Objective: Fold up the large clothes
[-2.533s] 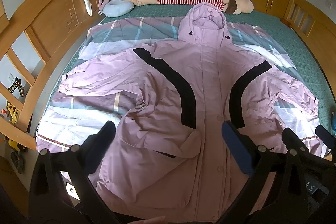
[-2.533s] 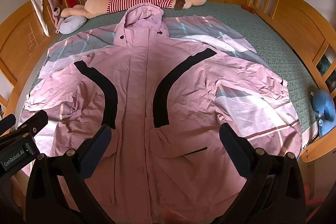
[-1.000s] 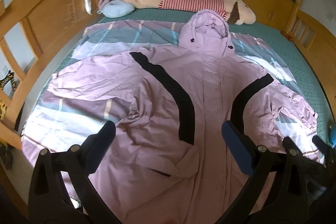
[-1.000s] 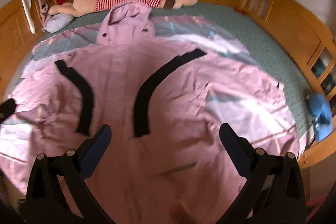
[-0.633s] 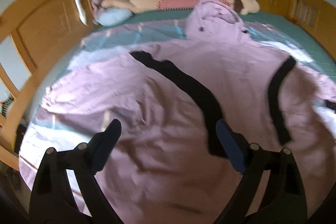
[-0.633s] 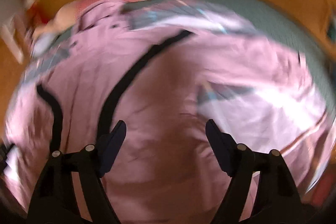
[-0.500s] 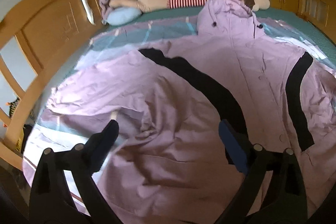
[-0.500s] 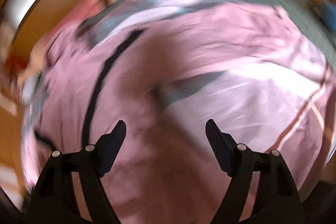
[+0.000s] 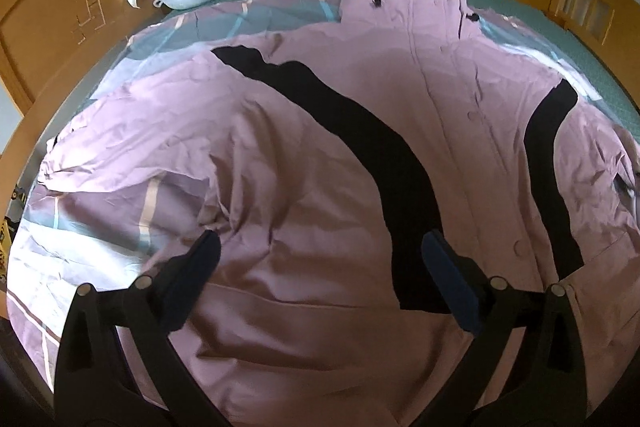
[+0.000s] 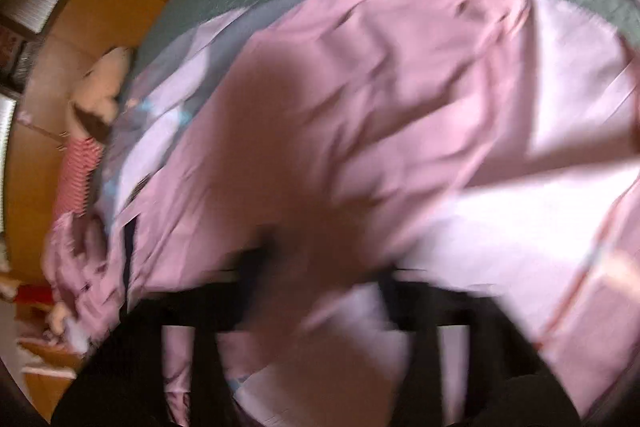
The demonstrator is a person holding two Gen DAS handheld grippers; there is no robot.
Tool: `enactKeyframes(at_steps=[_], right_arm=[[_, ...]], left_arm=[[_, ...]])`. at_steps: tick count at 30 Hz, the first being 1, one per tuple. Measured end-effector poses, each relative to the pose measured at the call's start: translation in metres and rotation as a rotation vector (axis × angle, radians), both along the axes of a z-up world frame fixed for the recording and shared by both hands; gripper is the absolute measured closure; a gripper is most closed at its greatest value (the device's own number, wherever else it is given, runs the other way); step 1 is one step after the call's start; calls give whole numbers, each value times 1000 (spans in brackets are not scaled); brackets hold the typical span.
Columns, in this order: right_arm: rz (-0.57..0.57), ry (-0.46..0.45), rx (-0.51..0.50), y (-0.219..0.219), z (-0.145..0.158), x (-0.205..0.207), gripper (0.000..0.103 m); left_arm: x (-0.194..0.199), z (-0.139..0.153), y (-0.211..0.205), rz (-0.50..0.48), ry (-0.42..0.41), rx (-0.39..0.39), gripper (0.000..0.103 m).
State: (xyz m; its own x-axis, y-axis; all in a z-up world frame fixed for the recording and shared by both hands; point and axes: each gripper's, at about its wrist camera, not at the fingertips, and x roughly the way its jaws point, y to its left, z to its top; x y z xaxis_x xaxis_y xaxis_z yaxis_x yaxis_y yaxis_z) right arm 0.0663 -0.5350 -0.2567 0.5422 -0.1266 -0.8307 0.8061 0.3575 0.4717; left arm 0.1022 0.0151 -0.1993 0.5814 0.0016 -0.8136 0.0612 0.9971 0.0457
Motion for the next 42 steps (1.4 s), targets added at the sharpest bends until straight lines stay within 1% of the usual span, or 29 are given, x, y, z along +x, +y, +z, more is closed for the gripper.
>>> enactKeyframes(at_steps=[1, 2, 5, 6, 7, 9, 10, 15, 16, 18, 20, 21, 24, 26, 27, 28, 29, 30, 31, 32, 33, 34, 35, 36, 37, 38, 39, 40, 42], right_arm=[[-6, -22, 5, -4, 1, -1, 94], [-12, -59, 6, -8, 5, -4, 96], [-2, -125, -66, -1, 26, -12, 99], [13, -157, -119, 8, 39, -13, 99], [32, -169, -174, 15, 52, -14, 99], [74, -161, -278, 23, 74, -6, 99], [88, -160, -299, 24, 81, -7, 99], [121, -208, -341, 28, 107, -16, 99], [139, -219, -358, 31, 113, -13, 99], [163, -238, -382, 39, 125, -11, 99], [210, -289, -422, 59, 145, -8, 99], [238, -308, -442, 69, 153, -8, 99], [435, -395, -529, 133, 188, 1, 99], [668, -438, -587, 199, 207, 10, 99], [757, -434, -598, 224, 209, 15, 99], [942, -379, -620, 272, 205, 24, 97], [1052, -331, -644, 303, 197, 27, 93], [1171, -261, -687, 340, 182, 28, 89], [1251, -212, -718, 364, 168, 27, 73], [1346, -151, -758, 393, 149, 24, 55], [1392, -121, -779, 406, 136, 21, 50], [1436, -86, -814, 422, 118, 17, 46], [1463, -64, -847, 431, 104, 13, 46], [1481, -52, -854, 433, 94, 9, 45], [1485, -37, -845, 430, 86, 7, 43], [1476, -21, -818, 422, 80, 7, 39], [1462, -9, -774, 411, 76, 8, 38], [1452, -6, -732, 398, 73, 4, 38], [1434, -9, -648, 379, 71, 0, 38]], left_arm=[[0, -1, 0, 0, 7, 2, 2], [0, -1, 1, 1, 12, 2, 2], [1, -1, 3, 5, 26, -13, 2], [1, 0, 5, 8, 27, -19, 2], [2, 0, 6, 13, 29, -27, 2], [2, 1, 10, 20, 35, -40, 2], [2, 1, 11, 23, 36, -46, 2], [2, 4, 17, 38, 37, -74, 2], [2, 5, 17, 39, 37, -76, 2], [2, 5, 18, 40, 37, -74, 2], [2, 5, 18, 41, 37, -71, 2], [3, 5, 20, 42, 36, -70, 2], [3, 10, 26, 61, 21, -77, 2], [3, 14, 34, 81, 13, -95, 2], [3, 16, 38, 90, 11, -103, 2], [4, 18, 44, 105, 11, -114, 2], [4, 19, 48, 114, 9, -115, 2], [5, 20, 52, 129, 5, -114, 2], [5, 23, 60, 153, -2, -113, 2], [4, 25, 66, 172, -9, -112, 2], [4, 27, 73, 192, -15, -111, 2], [4, 30, 81, 215, -22, -114, 2], [3, 31, 88, 234, -27, -123, 2], [3, 32, 93, 245, -29, -131, 2], [2, 33, 98, 255, -30, -149, 2], [2, 33, 102, 258, -30, -174, 2], [1, 32, 105, 256, -28, -204, 2], [2, 30, 107, 245, -21, -255, 2], [2, 25, 105, 224, -1, -314, 2]])
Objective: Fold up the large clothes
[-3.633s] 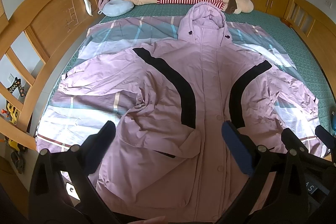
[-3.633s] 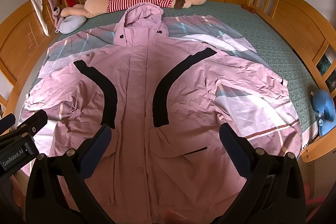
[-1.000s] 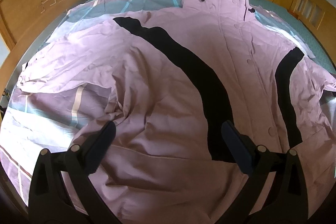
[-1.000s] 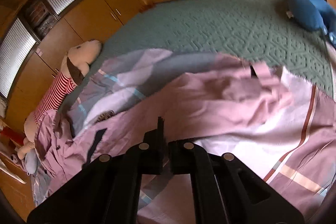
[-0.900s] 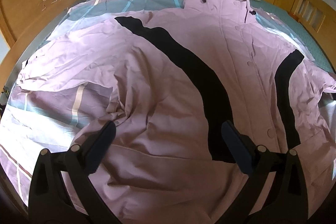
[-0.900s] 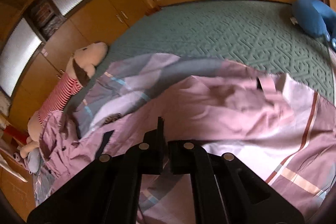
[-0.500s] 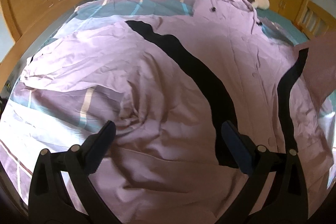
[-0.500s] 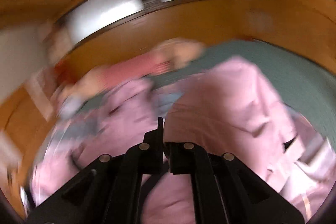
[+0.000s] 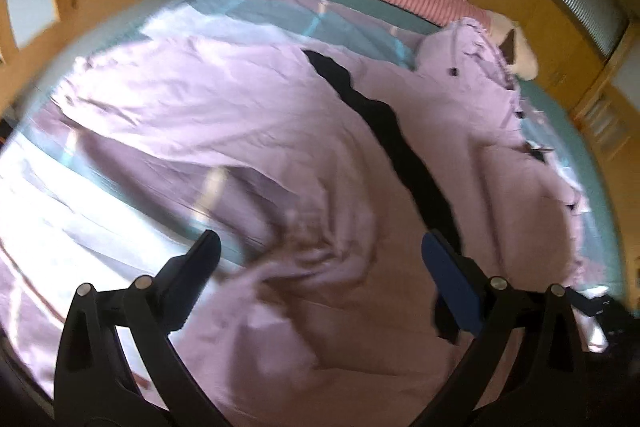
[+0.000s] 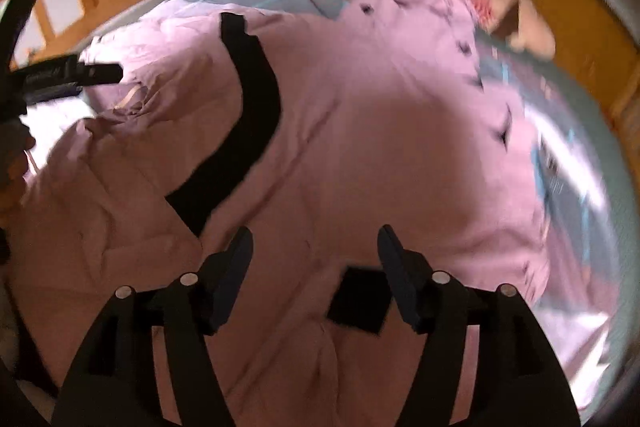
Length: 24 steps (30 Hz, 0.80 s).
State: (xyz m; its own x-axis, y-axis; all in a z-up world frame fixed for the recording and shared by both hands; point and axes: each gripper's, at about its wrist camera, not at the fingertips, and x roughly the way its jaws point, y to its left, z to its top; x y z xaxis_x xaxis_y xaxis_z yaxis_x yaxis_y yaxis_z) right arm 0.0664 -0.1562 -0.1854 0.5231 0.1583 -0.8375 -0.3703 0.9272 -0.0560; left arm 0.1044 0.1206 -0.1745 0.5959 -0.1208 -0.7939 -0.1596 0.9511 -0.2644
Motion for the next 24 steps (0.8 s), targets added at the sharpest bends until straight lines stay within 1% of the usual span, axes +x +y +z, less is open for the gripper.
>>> enactKeyframes(at_steps=[1, 2, 3, 4, 6, 9, 10, 12, 13, 14, 15, 16, 17, 18, 21, 23, 24], right_arm=[[-26, 7, 54, -17, 5, 1, 37], [-47, 1, 83, -27, 5, -10, 32], [-93, -1, 128, -44, 10, -8, 29], [-125, 2, 159, -50, 13, -16, 27], [-184, 8, 211, -71, 14, -18, 27], [-354, -18, 203, -103, 13, -6, 27], [-429, -10, 228, -117, 9, 6, 27], [-495, 13, 295, -133, 0, 26, 27], [-512, 29, 310, -136, -4, 35, 32], [-538, 58, 317, -138, -11, 48, 55], [-557, 83, 313, -138, -17, 56, 67], [-569, 131, 357, -135, -24, 67, 84], [-585, 157, 414, -133, -28, 72, 87], [-603, 142, 450, -124, -26, 75, 88], [-549, 32, 466, -98, -6, 72, 91], [-431, -48, 531, -71, 14, 65, 91], [-376, -62, 551, -59, 20, 63, 91]], left_arm=[[0, -2, -2, -8, 6, -13, 2], [1, -5, -4, -15, 11, -18, 2], [2, -7, -7, -21, 17, -13, 2], [3, -9, -12, -31, 23, 5, 2], [5, -11, -18, -45, 30, 36, 2], [4, -12, -27, -71, 30, 63, 2], [4, -13, -31, -84, 32, 67, 2], [3, -15, -38, -103, 36, 79, 2], [3, -16, -39, -108, 38, 85, 2], [3, -18, -41, -112, 42, 93, 2], [3, -19, -43, -115, 46, 102, 2], [4, -22, -44, -119, 54, 113, 2], [5, -23, -45, -121, 60, 119, 2], [6, -24, -46, -123, 66, 124, 2], [6, -23, -47, -132, 69, 128, 2], [5, -21, -48, -143, 64, 121, 2], [4, -20, -49, -147, 61, 121, 2]])
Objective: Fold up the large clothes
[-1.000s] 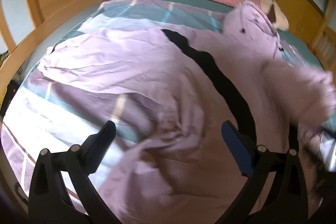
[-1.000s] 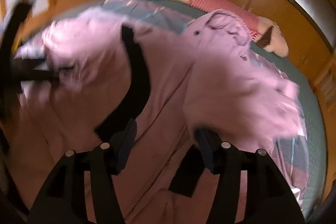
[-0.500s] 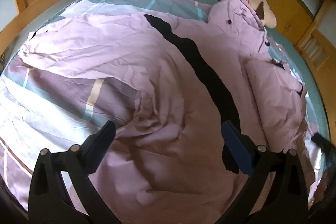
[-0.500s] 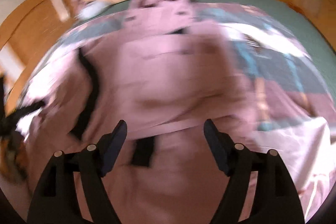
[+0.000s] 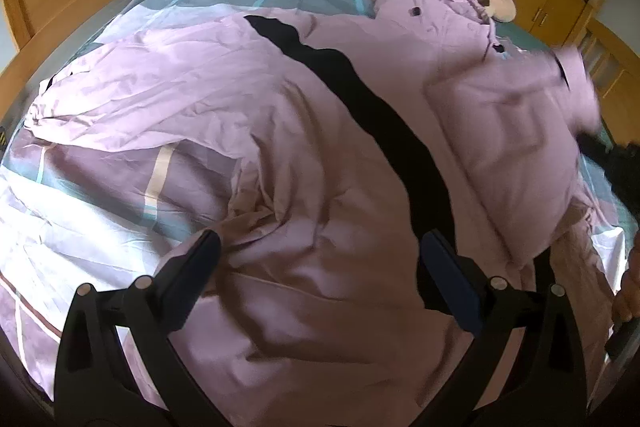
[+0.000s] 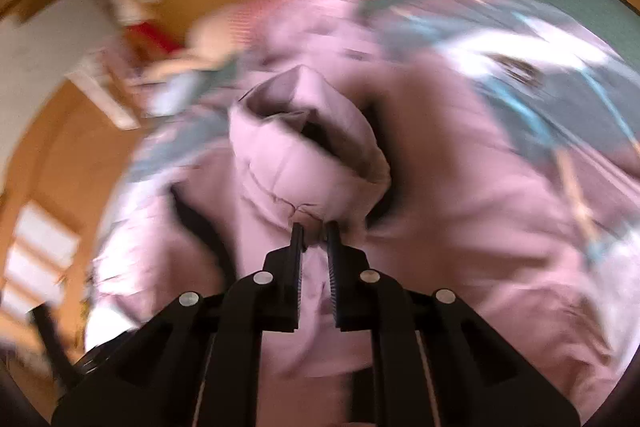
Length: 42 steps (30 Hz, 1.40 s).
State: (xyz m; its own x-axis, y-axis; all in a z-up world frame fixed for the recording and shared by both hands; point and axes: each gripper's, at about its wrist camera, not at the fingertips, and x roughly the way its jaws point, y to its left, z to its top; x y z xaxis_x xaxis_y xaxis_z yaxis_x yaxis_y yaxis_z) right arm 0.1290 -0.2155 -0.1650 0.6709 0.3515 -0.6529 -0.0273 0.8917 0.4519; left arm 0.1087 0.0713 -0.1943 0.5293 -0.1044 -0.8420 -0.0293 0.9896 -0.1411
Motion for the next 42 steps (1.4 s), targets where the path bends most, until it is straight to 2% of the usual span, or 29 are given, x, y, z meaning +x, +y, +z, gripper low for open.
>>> enactKeyframes(at_steps=[2, 4, 6, 8, 10, 14, 17, 18, 19, 21, 23, 26, 28, 30, 31, 32, 34, 36, 37, 39, 40, 41, 42], right_arm=[[188, -53, 34, 40, 15, -2, 92], [336, -45, 45, 72, 20, -4, 91], [439, -33, -3, 103, 21, -9, 74], [462, -66, -51, 118, 21, -17, 31], [435, -121, -118, 124, 21, -27, 17], [356, -151, -277, 123, 10, -34, 16], [168, -201, -428, 108, -2, -36, 16], [86, -227, -430, 92, -4, -38, 16], [42, -232, -392, 82, -4, -38, 16], [-11, -217, -254, 59, -5, -35, 16], [-91, -139, -141, 37, -13, -19, 16], [-135, -29, -50, 18, -31, -1, 16], [-115, -5, -26, 18, -40, 7, 17], [-76, -10, 0, 27, -39, 12, 41], [-36, -17, 34, 35, -36, 15, 59], [2, -23, 47, 45, -32, 17, 66], [96, -51, 41, 68, -20, 17, 68], [249, -53, 52, 94, -14, 14, 68], [366, -30, 33, 118, -11, 14, 68], [458, -15, -50, 143, -8, 8, 63], [483, -32, -98, 153, -6, 4, 55], [492, -59, -106, 156, -3, -1, 33], [495, -81, -107, 155, 0, -5, 22]], left_arm=[[-1, 0, -2, -6, 0, 5, 2], [0, -2, -3, -7, 7, 13, 2], [0, -5, -4, -5, 15, 17, 2], [1, -7, -3, -3, 23, 15, 2], [0, -7, -3, -5, 23, 11, 2], [1, -7, -2, -8, 25, -4, 2], [1, -8, -2, -9, 29, -21, 2], [1, -9, -3, -9, 30, -22, 2], [2, -10, -4, -10, 31, -17, 2], [3, -11, -5, -11, 34, -9, 2], [3, -13, -7, -13, 39, -3, 2], [3, -13, -9, -16, 39, 7, 2], [3, -13, -11, -21, 38, 6, 2], [3, -13, -12, -22, 40, 8, 2], [3, -14, -12, -22, 42, 11, 2], [3, -14, -12, -21, 43, 12, 2], [4, -14, -11, -19, 44, 8, 2], [3, -14, -12, -18, 44, 6, 2], [3, -15, -12, -18, 45, 7, 2], [3, -15, -12, -19, 47, 11, 2], [3, -15, -13, -20, 48, 11, 2], [3, -15, -13, -20, 49, 11, 2], [4, -17, -13, -18, 61, 26, 2]])
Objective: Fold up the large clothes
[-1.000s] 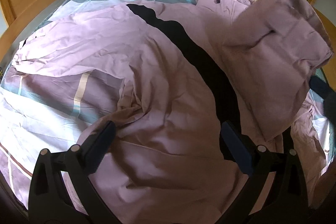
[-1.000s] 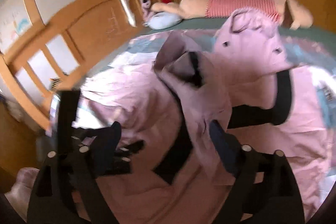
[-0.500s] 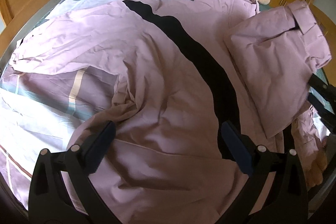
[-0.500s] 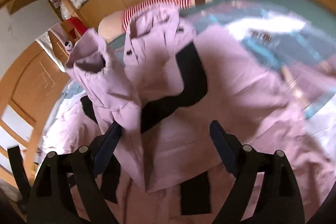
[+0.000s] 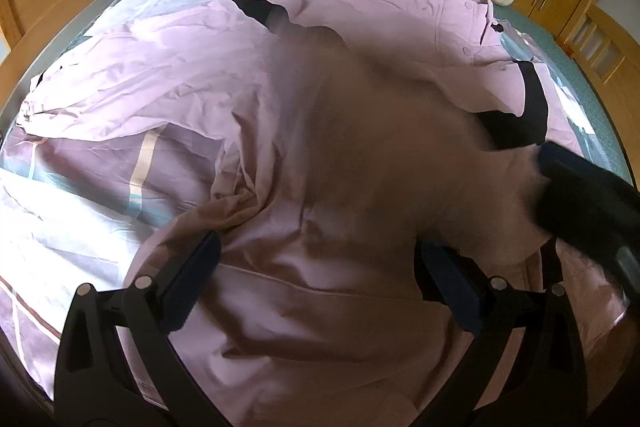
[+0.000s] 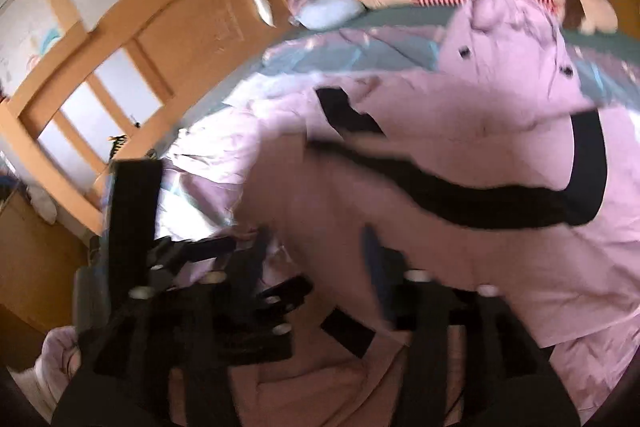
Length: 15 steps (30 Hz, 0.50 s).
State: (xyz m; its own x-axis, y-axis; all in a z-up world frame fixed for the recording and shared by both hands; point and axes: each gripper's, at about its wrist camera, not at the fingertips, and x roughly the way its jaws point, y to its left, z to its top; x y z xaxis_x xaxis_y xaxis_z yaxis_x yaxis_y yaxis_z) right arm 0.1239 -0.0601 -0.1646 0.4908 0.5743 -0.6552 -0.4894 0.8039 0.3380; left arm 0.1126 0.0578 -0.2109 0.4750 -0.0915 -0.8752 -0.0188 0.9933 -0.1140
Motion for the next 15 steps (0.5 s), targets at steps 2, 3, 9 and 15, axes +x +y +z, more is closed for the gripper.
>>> enactKeyframes(at_steps=[2, 3, 9, 15], right_arm=[[16, -60, 23, -5, 9, -12, 10], [27, -78, 28, -11, 11, -16, 10], [-280, -117, -65, -79, -6, -23, 10], [-542, 54, 45, -148, -66, -12, 10]], left_arm=[[0, -2, -1, -2, 4, 9, 2], [0, -2, -2, -1, 6, 12, 2], [-3, 4, 4, -6, 9, -56, 2], [-4, 10, 28, -9, 4, -368, 2]])
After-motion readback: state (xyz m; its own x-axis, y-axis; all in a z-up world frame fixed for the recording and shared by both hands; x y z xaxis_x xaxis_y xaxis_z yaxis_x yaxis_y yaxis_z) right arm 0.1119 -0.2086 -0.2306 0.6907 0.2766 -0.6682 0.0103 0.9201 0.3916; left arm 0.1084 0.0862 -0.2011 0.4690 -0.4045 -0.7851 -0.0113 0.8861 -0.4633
